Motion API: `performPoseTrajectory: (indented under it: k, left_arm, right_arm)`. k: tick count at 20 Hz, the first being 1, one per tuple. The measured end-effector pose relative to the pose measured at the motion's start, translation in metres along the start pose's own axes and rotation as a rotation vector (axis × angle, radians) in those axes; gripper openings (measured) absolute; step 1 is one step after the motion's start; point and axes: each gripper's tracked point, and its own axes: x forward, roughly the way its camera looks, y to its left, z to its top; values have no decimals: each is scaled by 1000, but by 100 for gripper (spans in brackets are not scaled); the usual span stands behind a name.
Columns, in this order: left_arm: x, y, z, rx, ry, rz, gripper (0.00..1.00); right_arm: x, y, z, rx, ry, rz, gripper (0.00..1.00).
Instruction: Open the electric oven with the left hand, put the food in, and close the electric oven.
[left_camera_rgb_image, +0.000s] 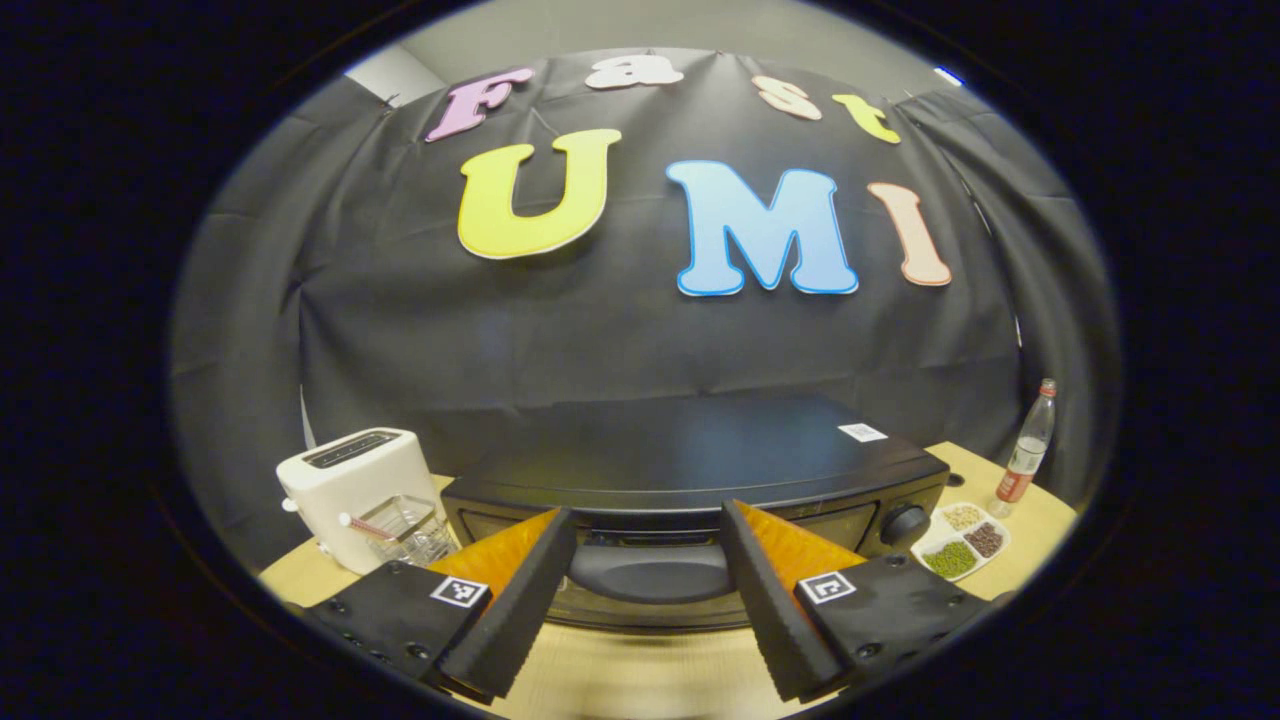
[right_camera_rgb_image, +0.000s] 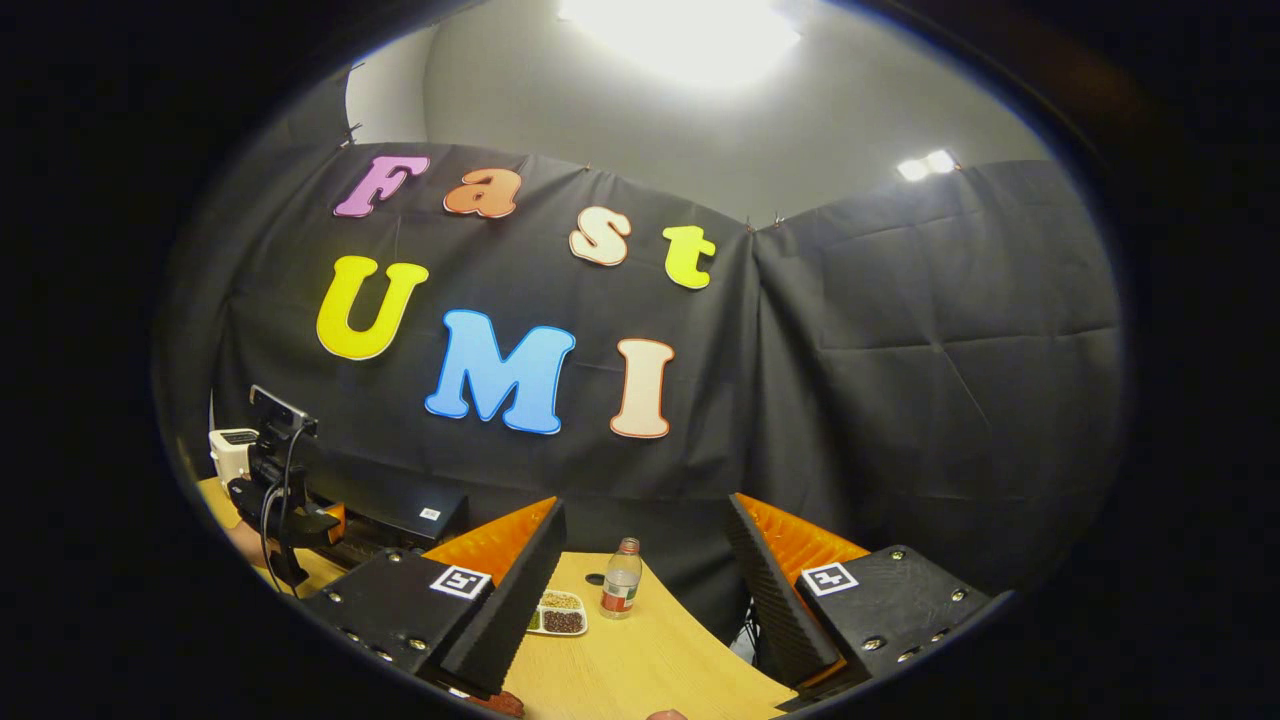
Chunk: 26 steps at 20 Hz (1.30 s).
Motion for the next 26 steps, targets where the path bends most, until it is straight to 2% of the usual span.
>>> performPoseTrajectory:
  k: [1,8,10,11,12,13,14,19,20,22,24,26]
  left_arm:
    - [-2,0,-2,-3,3,1,96]
    - [-37,4,-17,-4,2,12,99]
    - [-50,6,-27,0,13,23,96]
    - [-55,6,-31,0,18,25,99]
    - [-60,8,-36,-3,27,25,95]
    - [-66,7,-41,-1,30,24,99]
    - [-70,7,-46,4,36,24,95]
    - [-90,7,-73,22,78,34,99]
    - [-94,7,-78,28,88,37,91]
    - [-100,6,-90,38,111,48,99]
    - [-106,5,-103,38,140,55,95]
    - [-111,5,-116,49,169,65,95]
  right_arm:
    - [0,0,0,1,-4,3,97]
    - [4,2,2,14,-17,41,97]
    - [4,0,2,29,-23,44,97]
    - [4,2,1,42,-22,52,97]
    - [4,5,-1,50,-18,64,97]
    - [3,5,-3,51,-17,74,97]
    - [3,5,-4,48,-19,82,97]
    - [2,2,-6,45,-24,114,97]
    - [2,1,-7,47,-20,120,97]
    - [2,-1,-12,36,-9,126,97]
    - [1,-3,-17,33,0,134,97]
    - [-3,-3,-24,29,13,145,97]
